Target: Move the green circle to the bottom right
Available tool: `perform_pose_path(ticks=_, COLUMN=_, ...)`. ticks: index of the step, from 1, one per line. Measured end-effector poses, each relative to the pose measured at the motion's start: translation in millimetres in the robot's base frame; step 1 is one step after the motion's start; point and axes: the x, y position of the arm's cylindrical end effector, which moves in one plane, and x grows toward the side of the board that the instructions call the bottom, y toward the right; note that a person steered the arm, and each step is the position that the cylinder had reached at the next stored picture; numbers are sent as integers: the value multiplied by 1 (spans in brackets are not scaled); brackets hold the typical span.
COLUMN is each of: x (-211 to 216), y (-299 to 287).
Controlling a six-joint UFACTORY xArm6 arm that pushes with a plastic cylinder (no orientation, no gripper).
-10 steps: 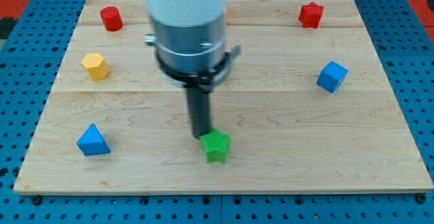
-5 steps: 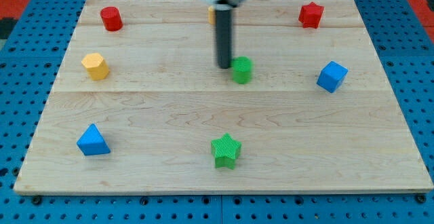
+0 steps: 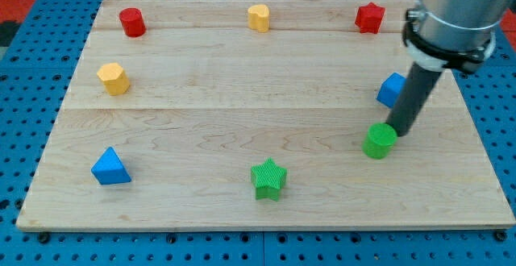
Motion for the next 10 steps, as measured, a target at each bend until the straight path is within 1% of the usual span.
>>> perform_pose_path(ticks=2, x=0, y=-47)
perform_pose_path(ticks=3, x=0, y=-89)
perform_pose_path(ticks=4, x=13, y=-46)
perform_pose_path(ticks=5, x=29, y=10)
perform_pose_path(ticks=6, x=8, y=-26)
perform_pose_path(ticks=7, x=4, y=-76)
perform_pose_path(ticks=8, x=39, y=-31)
perform_pose_path(ticks=9, x=53, y=18)
perform_pose_path(ticks=10, x=2, y=-7)
